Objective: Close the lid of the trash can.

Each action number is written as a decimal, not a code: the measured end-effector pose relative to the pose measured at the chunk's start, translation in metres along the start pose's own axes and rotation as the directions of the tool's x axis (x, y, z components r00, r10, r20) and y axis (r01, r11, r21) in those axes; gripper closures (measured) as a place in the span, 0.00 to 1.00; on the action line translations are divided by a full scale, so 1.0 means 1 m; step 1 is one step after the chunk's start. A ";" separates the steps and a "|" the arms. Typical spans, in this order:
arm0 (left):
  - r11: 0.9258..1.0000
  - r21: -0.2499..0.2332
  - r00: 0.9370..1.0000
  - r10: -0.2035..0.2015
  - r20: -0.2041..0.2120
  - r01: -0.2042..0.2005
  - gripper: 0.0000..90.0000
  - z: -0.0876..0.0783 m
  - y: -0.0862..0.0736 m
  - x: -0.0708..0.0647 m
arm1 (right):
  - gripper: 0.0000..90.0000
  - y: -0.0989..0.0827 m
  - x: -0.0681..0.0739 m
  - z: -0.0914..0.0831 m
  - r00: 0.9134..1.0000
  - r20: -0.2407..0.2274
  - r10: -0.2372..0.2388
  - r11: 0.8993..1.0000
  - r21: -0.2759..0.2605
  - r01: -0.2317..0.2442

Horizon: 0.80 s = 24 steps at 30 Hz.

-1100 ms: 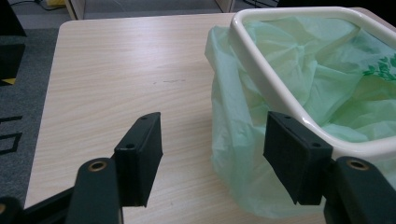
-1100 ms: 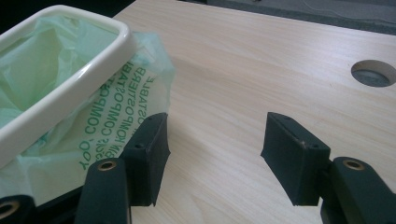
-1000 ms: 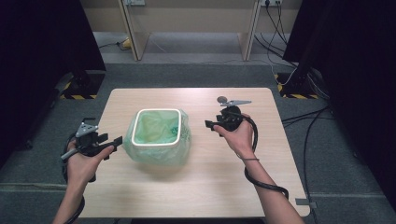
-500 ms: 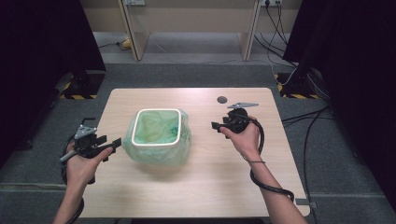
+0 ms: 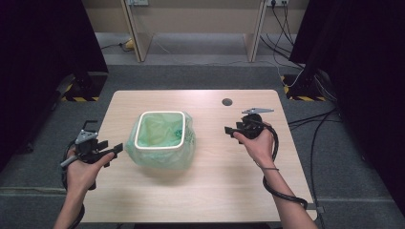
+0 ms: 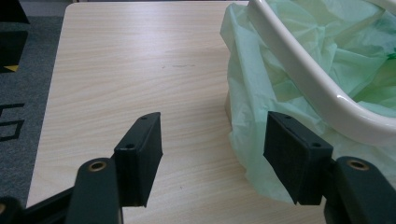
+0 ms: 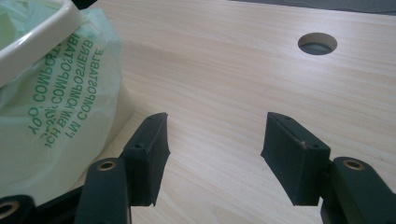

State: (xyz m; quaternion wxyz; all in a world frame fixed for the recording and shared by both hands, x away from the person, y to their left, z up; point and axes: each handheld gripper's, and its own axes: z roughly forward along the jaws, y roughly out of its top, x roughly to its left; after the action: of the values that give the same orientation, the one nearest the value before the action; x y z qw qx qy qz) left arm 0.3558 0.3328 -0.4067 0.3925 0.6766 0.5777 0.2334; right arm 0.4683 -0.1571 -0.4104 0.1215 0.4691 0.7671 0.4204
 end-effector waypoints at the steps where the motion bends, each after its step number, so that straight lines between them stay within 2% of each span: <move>1: 1.000 -0.004 1.000 0.000 0.001 0.000 0.41 0.000 0.000 0.000 | 0.45 -0.001 -0.001 -0.001 1.000 0.003 -0.001 1.000 0.000 0.001; 10: 1.000 -0.011 1.000 0.000 0.004 0.000 0.41 0.000 -0.006 0.004 | 0.45 -0.011 -0.009 -0.009 1.000 0.019 0.006 1.000 -0.009 -0.006; 24: 1.000 -0.026 1.000 0.000 0.010 0.001 0.41 0.000 -0.014 0.007 | 0.44 -0.031 -0.027 -0.028 0.997 0.049 0.052 0.998 -0.040 -0.050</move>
State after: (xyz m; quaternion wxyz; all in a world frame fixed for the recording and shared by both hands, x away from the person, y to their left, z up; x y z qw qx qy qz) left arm 0.3485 0.3404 -0.4191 0.4041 0.6725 0.5728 0.2373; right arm 0.4475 -0.2001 -0.4220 0.1392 0.4963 0.7434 0.4262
